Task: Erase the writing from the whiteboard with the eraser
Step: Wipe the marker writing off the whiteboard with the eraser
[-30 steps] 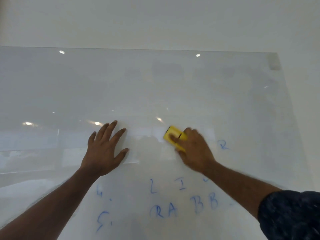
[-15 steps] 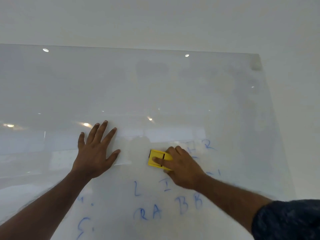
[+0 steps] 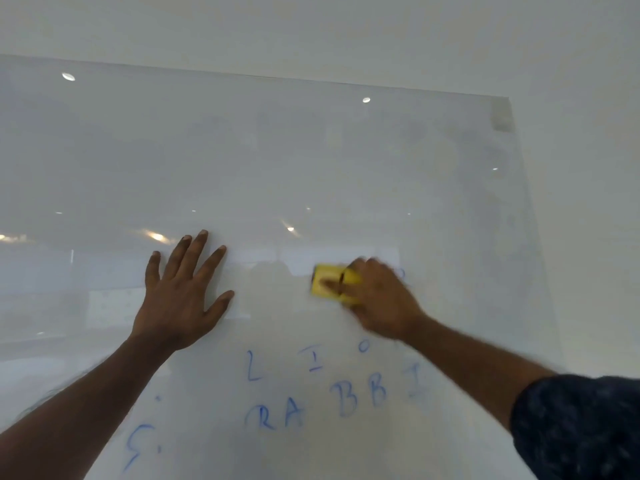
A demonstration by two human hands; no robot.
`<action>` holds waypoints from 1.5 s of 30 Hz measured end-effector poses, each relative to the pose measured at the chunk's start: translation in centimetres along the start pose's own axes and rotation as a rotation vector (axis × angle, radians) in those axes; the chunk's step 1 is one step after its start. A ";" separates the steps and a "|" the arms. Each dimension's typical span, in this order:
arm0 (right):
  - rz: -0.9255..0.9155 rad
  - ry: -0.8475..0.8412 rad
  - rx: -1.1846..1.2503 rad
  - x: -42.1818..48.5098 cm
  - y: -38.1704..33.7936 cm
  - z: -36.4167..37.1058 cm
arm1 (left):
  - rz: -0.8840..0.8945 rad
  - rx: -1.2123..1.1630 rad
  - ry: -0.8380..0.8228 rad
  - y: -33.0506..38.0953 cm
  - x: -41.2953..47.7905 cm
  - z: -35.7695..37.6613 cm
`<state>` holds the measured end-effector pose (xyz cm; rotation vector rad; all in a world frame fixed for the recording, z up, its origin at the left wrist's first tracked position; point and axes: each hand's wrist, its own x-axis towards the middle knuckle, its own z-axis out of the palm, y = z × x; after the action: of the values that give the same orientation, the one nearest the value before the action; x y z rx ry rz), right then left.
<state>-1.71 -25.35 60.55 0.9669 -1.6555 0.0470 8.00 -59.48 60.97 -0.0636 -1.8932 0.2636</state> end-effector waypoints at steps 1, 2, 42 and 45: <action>0.089 0.059 -0.029 0.8 1.8 -0.9 | 0.012 0.005 0.005 0.2 0.3 0.0; 0.200 0.120 -0.036 1.3 3.3 -1.4 | 0.021 0.006 0.006 0.4 0.5 0.1; 0.533 0.201 0.073 -12.2 6.7 0.0 | 0.020 -0.048 0.071 3.0 1.1 1.2; 0.595 0.247 0.093 -12.6 5.3 1.7 | 0.037 -0.042 0.070 2.6 0.6 1.3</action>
<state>-6.27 -15.69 51.93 0.4815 -1.6643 0.6230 6.36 -57.03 60.55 -0.1347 -1.8294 0.2442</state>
